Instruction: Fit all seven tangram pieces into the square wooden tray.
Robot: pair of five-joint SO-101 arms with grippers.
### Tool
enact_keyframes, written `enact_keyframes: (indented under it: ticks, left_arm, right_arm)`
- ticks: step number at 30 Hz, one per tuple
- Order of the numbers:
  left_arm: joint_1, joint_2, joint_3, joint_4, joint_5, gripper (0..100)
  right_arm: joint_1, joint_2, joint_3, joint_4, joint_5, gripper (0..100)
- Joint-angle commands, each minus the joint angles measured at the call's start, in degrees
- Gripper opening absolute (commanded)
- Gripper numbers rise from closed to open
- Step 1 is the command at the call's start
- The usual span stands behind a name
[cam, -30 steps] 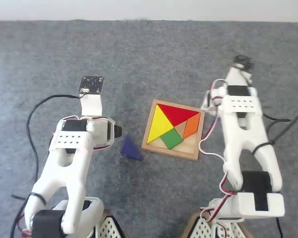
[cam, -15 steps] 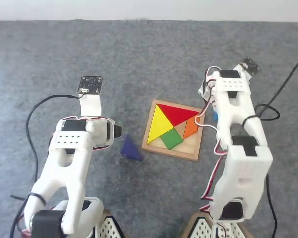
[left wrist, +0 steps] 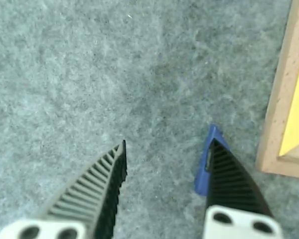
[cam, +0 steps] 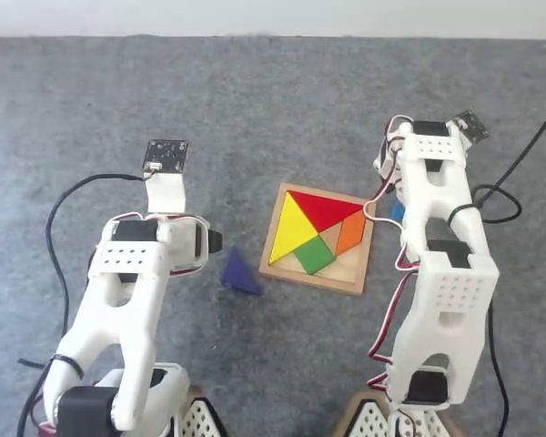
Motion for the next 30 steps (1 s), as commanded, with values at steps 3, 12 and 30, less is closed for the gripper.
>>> enact_keyframes:
  ticks: [3, 12, 30]
  left_arm:
    - [-0.26, -1.67, -1.27, -1.05, 0.26, 25]
    - [-0.26, -1.67, -1.27, -1.05, 0.26, 25]
    - [-0.26, -1.67, -1.27, -1.41, 0.35, 25]
  right_arm:
    - [0.75, -0.66, -2.55, 0.84, -0.7, 20.3]
    - [0.75, -1.27, -0.97, 1.01, -0.35, 10.2]
    - [-11.3, -29.85, 18.11, 7.87, 1.23, 9.3]
